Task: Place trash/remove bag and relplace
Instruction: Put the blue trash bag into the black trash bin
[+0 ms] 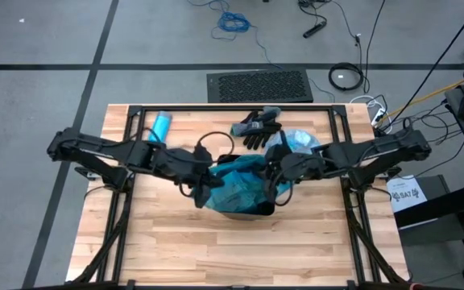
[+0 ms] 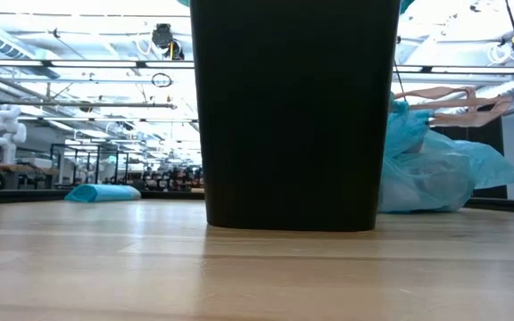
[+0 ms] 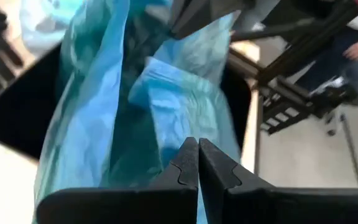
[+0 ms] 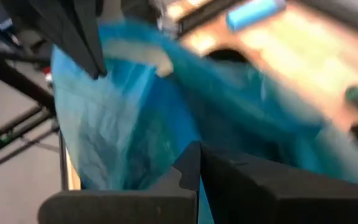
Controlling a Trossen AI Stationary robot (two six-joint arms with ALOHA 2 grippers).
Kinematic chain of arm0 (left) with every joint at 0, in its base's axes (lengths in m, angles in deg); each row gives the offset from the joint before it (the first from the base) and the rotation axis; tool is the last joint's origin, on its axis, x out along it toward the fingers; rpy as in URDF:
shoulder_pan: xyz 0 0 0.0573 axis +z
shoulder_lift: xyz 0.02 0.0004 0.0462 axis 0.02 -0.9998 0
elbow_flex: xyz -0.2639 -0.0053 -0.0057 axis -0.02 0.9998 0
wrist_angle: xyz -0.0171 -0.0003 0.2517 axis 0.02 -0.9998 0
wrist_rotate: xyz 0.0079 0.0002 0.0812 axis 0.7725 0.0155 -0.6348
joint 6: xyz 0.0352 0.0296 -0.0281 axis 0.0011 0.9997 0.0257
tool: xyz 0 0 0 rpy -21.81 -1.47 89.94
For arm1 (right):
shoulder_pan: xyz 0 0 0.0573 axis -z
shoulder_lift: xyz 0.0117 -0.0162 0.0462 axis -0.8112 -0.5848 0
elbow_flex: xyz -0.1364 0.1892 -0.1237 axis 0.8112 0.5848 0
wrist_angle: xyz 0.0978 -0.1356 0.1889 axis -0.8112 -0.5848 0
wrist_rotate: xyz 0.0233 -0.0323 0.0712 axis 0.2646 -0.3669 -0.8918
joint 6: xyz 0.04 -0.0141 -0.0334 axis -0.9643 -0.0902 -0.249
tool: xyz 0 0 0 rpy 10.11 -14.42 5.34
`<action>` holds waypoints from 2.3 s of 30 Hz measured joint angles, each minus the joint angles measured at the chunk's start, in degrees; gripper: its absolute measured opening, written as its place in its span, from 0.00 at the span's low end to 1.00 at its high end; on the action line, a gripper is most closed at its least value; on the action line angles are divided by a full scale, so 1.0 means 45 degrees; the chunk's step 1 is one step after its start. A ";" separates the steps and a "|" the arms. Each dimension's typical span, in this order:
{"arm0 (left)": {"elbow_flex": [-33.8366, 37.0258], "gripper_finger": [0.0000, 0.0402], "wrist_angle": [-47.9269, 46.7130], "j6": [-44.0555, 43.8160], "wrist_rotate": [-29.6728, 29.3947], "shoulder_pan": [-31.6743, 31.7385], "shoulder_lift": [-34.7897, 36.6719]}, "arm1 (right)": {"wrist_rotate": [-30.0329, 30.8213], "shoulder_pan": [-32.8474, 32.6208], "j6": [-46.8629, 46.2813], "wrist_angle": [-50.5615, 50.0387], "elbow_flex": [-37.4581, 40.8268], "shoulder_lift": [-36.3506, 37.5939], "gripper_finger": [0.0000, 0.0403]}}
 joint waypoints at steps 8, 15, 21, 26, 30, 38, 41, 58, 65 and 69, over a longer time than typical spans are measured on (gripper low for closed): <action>0.0000 0.01 -0.1274 -0.0015 -0.0810 0.0027 -0.0413 | -0.0557 0.0004 -0.0749 -0.1812 0.0000 -0.0066 0.00; 0.0000 0.00 -0.1467 0.0001 -0.1450 0.0580 -0.0211 | 0.0738 0.0056 -0.0463 -0.1858 0.0000 0.0406 0.00; 0.0000 0.00 -0.2174 -0.0019 -0.2114 0.1060 -0.0198 | 0.1448 0.0489 -0.0654 -0.3216 0.0000 0.0662 0.00; 0.0000 0.00 -0.2327 -0.0019 -0.2924 0.1339 -0.0198 | 0.2420 0.0831 -0.0866 -0.4115 -0.0002 0.0626 0.00; 0.0000 0.00 -0.2324 -0.0024 -0.3738 0.1474 -0.0198 | 0.3911 0.0835 -0.0270 -0.3902 0.0000 0.0641 0.00; 0.0000 0.00 -0.2299 -0.0471 -0.3400 0.1420 -0.0198 | 0.3728 -0.0030 0.1038 -0.1883 0.0000 0.0648 0.00; 0.0000 0.00 -0.2295 -0.0428 -0.3226 0.1315 -0.0198 | 0.3632 -0.0433 0.1142 -0.1648 0.0000 0.0653 0.00; 0.0000 0.00 -0.3009 0.0343 -0.4006 0.1420 -0.0199 | 0.3403 0.0613 -0.1190 -0.4918 0.0000 0.0653 0.00; 0.0003 0.00 -0.3930 -0.0073 -0.4005 0.1481 -0.0443 | 0.2811 0.0704 -0.2086 -0.5539 0.0000 0.0435 0.00; 0.0015 0.00 -0.3951 -0.0126 -0.3764 0.1481 -0.0834 | 0.2310 0.0709 -0.2364 -0.5668 0.0149 0.0172 0.00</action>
